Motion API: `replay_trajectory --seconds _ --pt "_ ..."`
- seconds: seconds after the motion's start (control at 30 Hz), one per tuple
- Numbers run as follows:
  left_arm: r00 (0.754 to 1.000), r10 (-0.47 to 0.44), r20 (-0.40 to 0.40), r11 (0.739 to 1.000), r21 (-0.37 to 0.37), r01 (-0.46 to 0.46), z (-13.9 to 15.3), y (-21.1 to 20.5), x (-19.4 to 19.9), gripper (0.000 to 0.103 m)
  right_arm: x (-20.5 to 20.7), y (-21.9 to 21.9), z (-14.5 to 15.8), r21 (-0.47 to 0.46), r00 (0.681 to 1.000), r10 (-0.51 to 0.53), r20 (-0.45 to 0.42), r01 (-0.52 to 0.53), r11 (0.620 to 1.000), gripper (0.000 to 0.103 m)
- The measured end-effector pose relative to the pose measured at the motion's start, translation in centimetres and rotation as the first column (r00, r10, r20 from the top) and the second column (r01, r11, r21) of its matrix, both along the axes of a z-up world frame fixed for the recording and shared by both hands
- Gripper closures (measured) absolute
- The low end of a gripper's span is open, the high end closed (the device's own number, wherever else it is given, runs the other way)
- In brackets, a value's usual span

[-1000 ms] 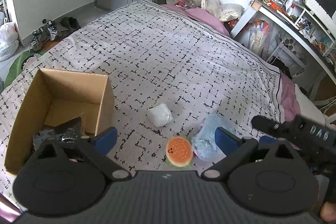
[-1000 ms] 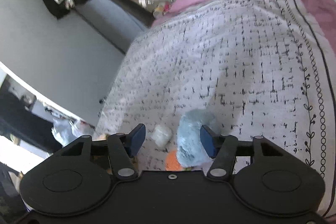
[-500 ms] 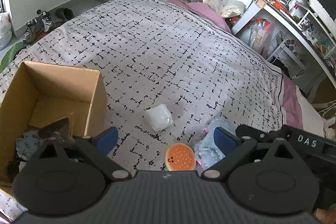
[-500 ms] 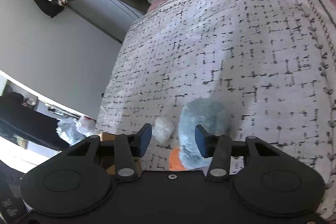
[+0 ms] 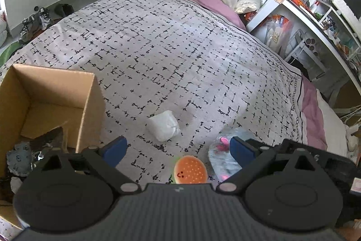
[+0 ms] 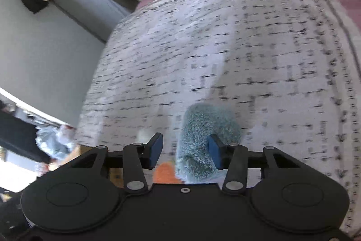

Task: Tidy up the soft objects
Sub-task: 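Move right tool to grey fluffy plush and close on it, then lift grey plush with right tool and carry it over the box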

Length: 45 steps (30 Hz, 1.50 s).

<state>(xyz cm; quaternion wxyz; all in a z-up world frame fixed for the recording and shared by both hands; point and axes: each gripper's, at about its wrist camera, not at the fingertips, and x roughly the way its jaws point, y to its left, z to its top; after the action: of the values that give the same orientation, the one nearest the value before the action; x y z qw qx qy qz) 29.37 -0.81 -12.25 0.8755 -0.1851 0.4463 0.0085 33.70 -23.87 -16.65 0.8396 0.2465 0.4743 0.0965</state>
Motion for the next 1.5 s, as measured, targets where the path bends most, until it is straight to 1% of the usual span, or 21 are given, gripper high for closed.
replay_trajectory --seconds 0.17,0.23,0.27,0.33,0.5,0.6,0.67,0.9,0.97,1.1,1.2,1.23,1.27,1.3,1.37,1.4,1.5 --pt "1.0 -0.016 -0.006 1.0 -0.002 0.016 -0.3 -1.0 0.3 0.005 0.0 -1.7 -0.5 0.004 0.998 -0.054 -0.035 0.054 0.999 0.058" --pt "1.0 -0.023 -0.01 1.0 -0.008 0.022 -0.4 -1.6 0.6 0.006 0.1 -2.2 -1.0 0.019 0.995 -0.082 -0.054 0.083 0.996 0.058" --pt "1.0 -0.027 -0.013 1.0 -0.016 0.026 -0.4 -1.8 0.7 0.008 0.1 -2.6 -1.2 0.034 0.993 -0.093 -0.065 0.096 0.995 0.058" --pt "0.999 -0.038 -0.017 0.999 -0.024 0.037 -0.5 -2.4 1.0 0.01 0.1 -3.0 -1.5 0.048 0.991 -0.108 -0.084 0.112 0.993 0.058" --pt "0.998 -0.056 -0.027 0.997 -0.05 0.055 -0.8 -3.9 1.9 0.016 0.2 -3.7 -2.6 0.069 0.98 -0.142 -0.138 0.152 0.986 0.067" --pt "0.997 -0.064 -0.049 0.995 -0.076 0.06 -1.5 -4.8 2.5 0.024 0.1 -4.2 -3.0 0.082 0.975 -0.165 -0.149 0.179 0.98 0.073" --pt "0.996 -0.066 -0.067 0.993 -0.098 0.059 -2.1 -5.2 2.8 0.032 0.1 -4.6 -3.2 0.093 0.972 -0.177 -0.156 0.193 0.977 0.074" --pt "0.992 -0.056 -0.109 0.992 -0.121 0.043 -3.6 -6.8 4.0 0.039 0.0 -5.2 -3.7 0.126 0.965 -0.195 -0.174 0.218 0.968 0.075" --pt "0.991 -0.054 -0.126 0.991 -0.132 0.037 -4.1 -7.1 4.4 0.047 0.1 -5.4 -3.8 0.133 0.963 -0.199 -0.181 0.224 0.965 0.074" --pt "0.985 -0.032 -0.168 0.986 -0.167 0.004 -5.1 -7.1 4.9 0.05 0.1 -5.6 -4.1 0.137 0.962 -0.197 -0.191 0.225 0.965 0.074" --pt "0.984 -0.013 -0.18 0.987 -0.16 -0.016 -5.6 -7.2 5.0 0.057 0.3 -5.7 -4.3 0.136 0.963 -0.186 -0.194 0.214 0.967 0.073" --pt "0.982 -0.007 -0.187 0.985 -0.172 -0.025 -5.8 -7.1 5.0 0.062 0.4 -5.6 -4.3 0.128 0.965 -0.181 -0.192 0.207 0.97 0.073" --pt "0.981 -0.005 -0.195 0.981 -0.19 -0.033 -6.1 -7.0 5.1 0.069 0.4 -5.4 -4.3 0.121 0.967 -0.174 -0.188 0.199 0.973 0.073" --pt "0.98 -0.004 -0.201 0.978 -0.205 -0.038 -6.3 -6.9 5.2 0.072 0.4 -5.2 -4.2 0.114 0.969 -0.168 -0.183 0.19 0.975 0.073" --pt "0.98 -0.012 -0.198 0.973 -0.227 -0.034 -6.2 -7.0 5.2 0.085 0.5 -4.9 -4.1 0.1 0.974 -0.155 -0.166 0.173 0.98 0.074" --pt "0.981 -0.019 -0.191 0.973 -0.229 -0.026 -6.0 -7.1 5.2 0.088 0.5 -4.8 -3.9 0.095 0.976 -0.148 -0.157 0.165 0.982 0.076" --pt "0.984 -0.022 -0.178 0.975 -0.22 -0.018 -5.5 -7.4 5.0 0.089 0.4 -4.7 -3.5 0.089 0.981 -0.139 -0.136 0.152 0.984 0.08"
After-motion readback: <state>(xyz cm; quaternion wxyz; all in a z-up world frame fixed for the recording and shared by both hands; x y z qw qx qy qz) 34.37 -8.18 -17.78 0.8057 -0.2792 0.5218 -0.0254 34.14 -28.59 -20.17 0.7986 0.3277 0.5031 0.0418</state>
